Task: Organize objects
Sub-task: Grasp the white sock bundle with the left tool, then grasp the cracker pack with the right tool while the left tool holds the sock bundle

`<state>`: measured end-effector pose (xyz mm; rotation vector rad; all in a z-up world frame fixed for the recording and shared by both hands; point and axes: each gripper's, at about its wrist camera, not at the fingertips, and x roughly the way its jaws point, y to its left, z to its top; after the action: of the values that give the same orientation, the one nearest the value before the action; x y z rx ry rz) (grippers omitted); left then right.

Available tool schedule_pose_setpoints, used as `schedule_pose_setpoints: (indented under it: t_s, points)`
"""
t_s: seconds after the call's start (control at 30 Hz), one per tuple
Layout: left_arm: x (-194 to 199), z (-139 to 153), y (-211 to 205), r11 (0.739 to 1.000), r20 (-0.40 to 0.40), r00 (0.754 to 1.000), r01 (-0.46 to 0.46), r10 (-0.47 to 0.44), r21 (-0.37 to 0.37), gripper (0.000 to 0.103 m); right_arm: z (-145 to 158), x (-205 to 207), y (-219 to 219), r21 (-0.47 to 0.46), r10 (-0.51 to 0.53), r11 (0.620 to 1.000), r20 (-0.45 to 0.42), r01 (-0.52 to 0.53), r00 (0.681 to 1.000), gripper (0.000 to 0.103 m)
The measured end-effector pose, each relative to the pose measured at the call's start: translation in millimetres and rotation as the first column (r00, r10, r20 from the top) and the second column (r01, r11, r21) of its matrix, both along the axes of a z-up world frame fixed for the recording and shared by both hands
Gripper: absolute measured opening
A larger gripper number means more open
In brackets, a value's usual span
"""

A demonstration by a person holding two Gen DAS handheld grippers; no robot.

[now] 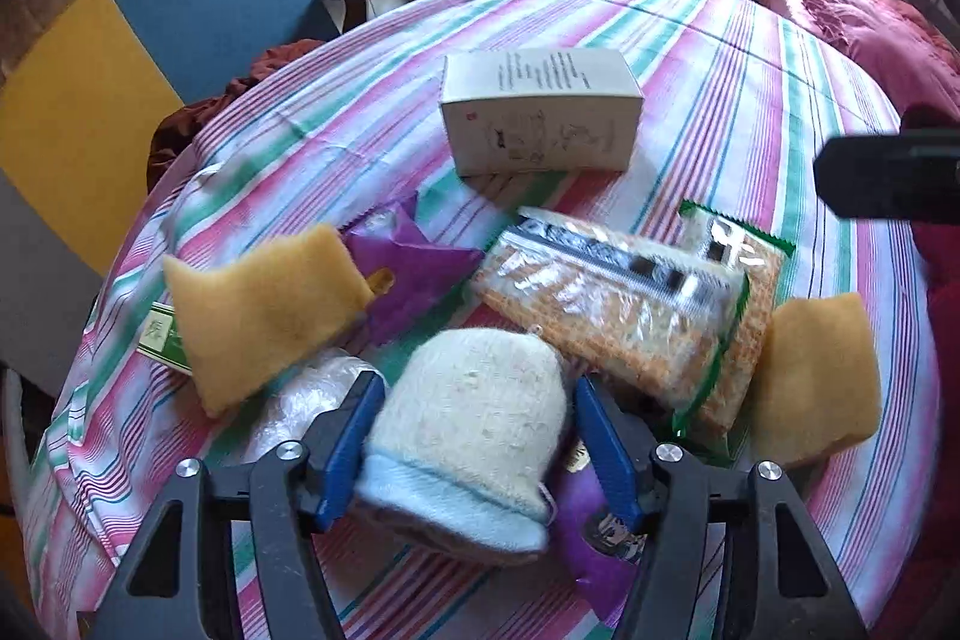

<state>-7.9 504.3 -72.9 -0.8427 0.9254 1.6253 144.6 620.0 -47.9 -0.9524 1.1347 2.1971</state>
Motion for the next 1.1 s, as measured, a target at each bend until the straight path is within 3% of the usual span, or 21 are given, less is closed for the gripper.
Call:
schedule_pose_setpoints:
  t_s: [0.1, 0.23, 0.57, 0.87, 1.1]
  points:
    - [-1.7, -1.8, -12.1, 0.999, 0.04, 0.999, -0.038, 0.037, 0.021, 0.057, -0.3, 2.8, 2.8, -0.005, -0.014, 1.0, -0.004, 0.014, 1.0, 0.088]
    - [-8.6, 3.8, -43.0, 0.986, 0.101, 0.984, -0.154, 0.147, 0.057, 0.056, -0.6, 9.4, 8.4, -0.015, -0.048, 0.999, -0.01, 0.048, 0.999, 0.088]
    - [5.8, 0.7, -132.5, 0.926, 0.229, 0.911, -0.369, 0.343, 0.083, 0.056, -3.9, -1.3, 0.5, -0.008, 0.01, 1.0, 0.026, -0.01, 1.0, 0.088]
    - [15.4, -2.2, -158.6, 0.907, 0.271, 0.891, -0.405, 0.364, 0.112, 0.057, -1.2, -31.5, -28.7, 0.073, 0.158, 0.983, 0.113, -0.167, 0.981, 0.086]
    - [14.5, -3.1, -158.6, 0.9, 0.276, 0.886, -0.417, 0.372, 0.124, 0.057, 2.0, -82.7, -40.4, 0.161, 0.265, 0.934, 0.284, -0.318, 0.921, 0.086]
